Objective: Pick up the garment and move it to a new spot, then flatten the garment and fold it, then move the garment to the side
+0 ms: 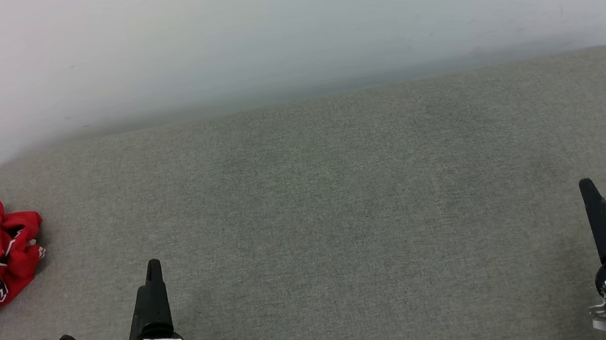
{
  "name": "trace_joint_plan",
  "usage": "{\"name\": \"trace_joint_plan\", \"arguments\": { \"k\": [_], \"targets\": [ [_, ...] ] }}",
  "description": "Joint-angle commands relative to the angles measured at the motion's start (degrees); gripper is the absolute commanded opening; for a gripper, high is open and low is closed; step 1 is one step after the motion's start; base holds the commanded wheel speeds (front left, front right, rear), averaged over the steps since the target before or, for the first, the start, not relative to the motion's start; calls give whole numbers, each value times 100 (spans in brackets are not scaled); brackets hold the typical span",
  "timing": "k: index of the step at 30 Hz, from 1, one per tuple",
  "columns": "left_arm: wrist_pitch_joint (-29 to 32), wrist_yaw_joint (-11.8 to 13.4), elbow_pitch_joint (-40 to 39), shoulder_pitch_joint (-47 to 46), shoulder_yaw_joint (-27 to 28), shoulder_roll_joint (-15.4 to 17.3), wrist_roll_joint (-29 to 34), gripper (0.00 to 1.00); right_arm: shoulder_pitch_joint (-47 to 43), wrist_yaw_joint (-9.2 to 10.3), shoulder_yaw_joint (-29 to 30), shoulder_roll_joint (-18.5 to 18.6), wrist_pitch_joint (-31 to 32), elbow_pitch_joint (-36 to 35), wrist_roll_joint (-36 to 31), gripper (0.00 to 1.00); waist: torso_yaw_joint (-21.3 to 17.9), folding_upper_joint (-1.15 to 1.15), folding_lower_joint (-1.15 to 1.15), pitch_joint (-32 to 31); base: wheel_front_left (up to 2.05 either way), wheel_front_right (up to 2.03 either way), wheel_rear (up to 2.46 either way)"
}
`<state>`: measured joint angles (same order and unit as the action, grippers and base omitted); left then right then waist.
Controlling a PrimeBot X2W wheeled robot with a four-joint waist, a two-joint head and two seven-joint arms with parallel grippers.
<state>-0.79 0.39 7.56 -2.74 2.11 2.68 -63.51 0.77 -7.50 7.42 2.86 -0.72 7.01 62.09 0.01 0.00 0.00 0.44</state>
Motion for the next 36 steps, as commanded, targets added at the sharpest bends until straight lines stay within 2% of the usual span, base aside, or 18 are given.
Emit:
{"name": "trace_joint_plan", "arguments": {
  "k": [1,17,25,36],
  "targets": [
    [-71,64,-128,-42,-55,15,340,100,6,0,-52,8,-73,-193,-370,100,1,0,0,3,0,0,0],
    [-397,437,-245,60,-434,96,1959,100,-228,1,-211,7,-401,-454,-2146,100,8,0,0,21,0,0,0],
    [-538,581,-362,101,-608,153,2543,100,-314,1,-220,7,-547,-571,-2760,100,12,0,0,24,0,0,0],
    [-722,614,-467,177,-783,155,3196,100,-455,1,-233,6,-723,-735,-3438,100,18,0,0,17,0,0,0]
  ]
}}
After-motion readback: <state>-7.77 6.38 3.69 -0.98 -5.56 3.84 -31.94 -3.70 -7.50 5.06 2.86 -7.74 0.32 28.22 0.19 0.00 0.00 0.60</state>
